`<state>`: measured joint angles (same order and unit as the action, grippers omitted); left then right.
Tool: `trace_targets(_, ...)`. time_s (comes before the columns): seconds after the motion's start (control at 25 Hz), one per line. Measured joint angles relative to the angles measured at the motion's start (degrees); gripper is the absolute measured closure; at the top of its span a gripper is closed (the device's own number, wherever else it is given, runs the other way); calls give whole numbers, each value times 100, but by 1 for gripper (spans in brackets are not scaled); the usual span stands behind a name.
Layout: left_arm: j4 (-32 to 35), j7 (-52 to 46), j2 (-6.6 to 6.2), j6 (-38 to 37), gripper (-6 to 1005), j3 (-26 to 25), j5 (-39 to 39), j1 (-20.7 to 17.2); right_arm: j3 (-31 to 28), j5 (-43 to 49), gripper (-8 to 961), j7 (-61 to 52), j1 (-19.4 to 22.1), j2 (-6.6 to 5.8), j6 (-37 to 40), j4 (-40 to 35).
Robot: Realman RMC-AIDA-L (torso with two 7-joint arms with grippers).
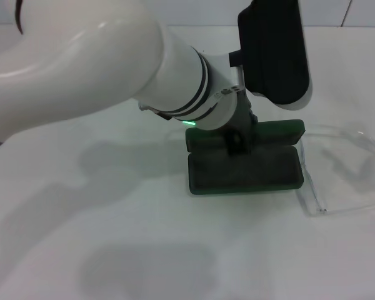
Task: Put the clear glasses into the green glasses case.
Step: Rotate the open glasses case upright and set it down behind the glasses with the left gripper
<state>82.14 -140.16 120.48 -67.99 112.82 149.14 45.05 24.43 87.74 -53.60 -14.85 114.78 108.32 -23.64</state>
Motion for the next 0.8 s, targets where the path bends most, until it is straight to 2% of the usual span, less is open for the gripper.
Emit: trace_targets(0.8,-137,321,-14,200,752,199,-76,32,0,-21,406,128,61,-8,31,114)
